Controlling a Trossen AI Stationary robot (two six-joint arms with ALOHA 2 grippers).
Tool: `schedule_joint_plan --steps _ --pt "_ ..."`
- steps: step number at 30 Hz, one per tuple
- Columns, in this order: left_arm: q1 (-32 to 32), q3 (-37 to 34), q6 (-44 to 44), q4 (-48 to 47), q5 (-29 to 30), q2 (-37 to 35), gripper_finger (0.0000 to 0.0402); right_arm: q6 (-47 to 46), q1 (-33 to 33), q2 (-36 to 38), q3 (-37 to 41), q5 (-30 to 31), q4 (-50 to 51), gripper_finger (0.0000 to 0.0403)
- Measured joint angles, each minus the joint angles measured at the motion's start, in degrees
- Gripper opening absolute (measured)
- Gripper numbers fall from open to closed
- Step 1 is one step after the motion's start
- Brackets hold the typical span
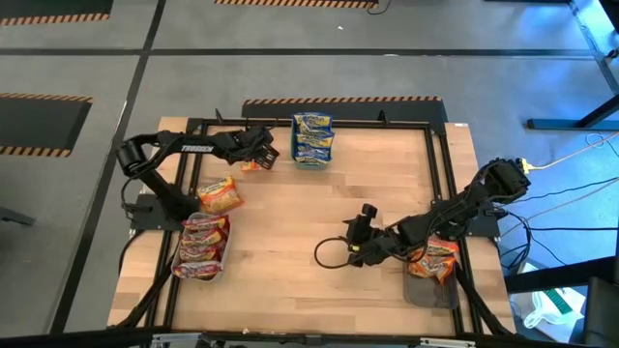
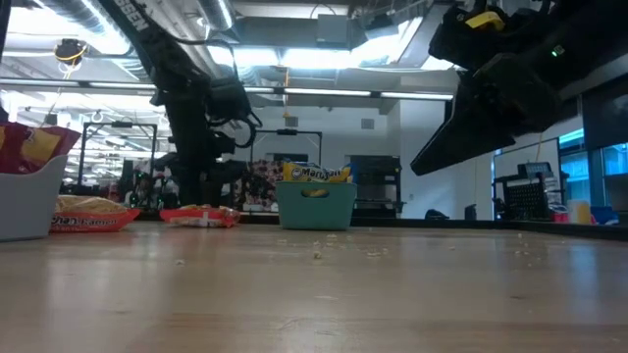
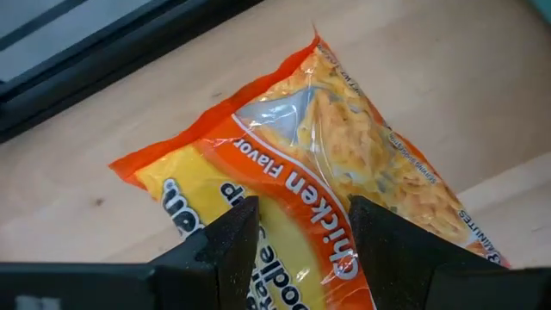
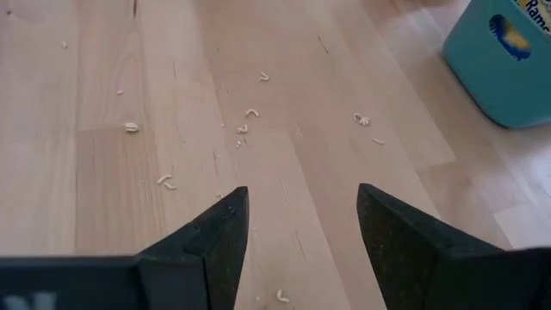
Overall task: Sort Maruchan noodles
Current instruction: Put the orange noodle pack into the black bin
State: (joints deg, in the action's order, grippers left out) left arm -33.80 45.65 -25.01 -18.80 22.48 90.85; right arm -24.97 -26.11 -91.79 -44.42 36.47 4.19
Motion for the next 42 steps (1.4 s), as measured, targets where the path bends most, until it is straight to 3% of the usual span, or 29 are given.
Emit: schedule_joint_plan --steps 10,21,29,42 --pt "6.29 0.11 1.29 -0.05 -3.69 0.83 0.0180 0.00 0.00 0.00 0.00 0.44 0.00 0.0200" --pt "23.75 0.14 -0.42 0.49 -8.00 0.81 0.0180 -2.12 0.00 -0.04 0.00 -2.28 -0.18 0.0200" --pt "34.90 -0.12 -1.44 7.83 -9.35 1.13 0.0180 -2.83 -0.08 -0.04 0.00 -2.62 -0.27 0.0200" --pt "45.04 0.07 1.62 17.19 -12.27 5.63 0.0180 -10.59 -0.11 -0.04 0.00 -9.06 -1.74 0.0200"
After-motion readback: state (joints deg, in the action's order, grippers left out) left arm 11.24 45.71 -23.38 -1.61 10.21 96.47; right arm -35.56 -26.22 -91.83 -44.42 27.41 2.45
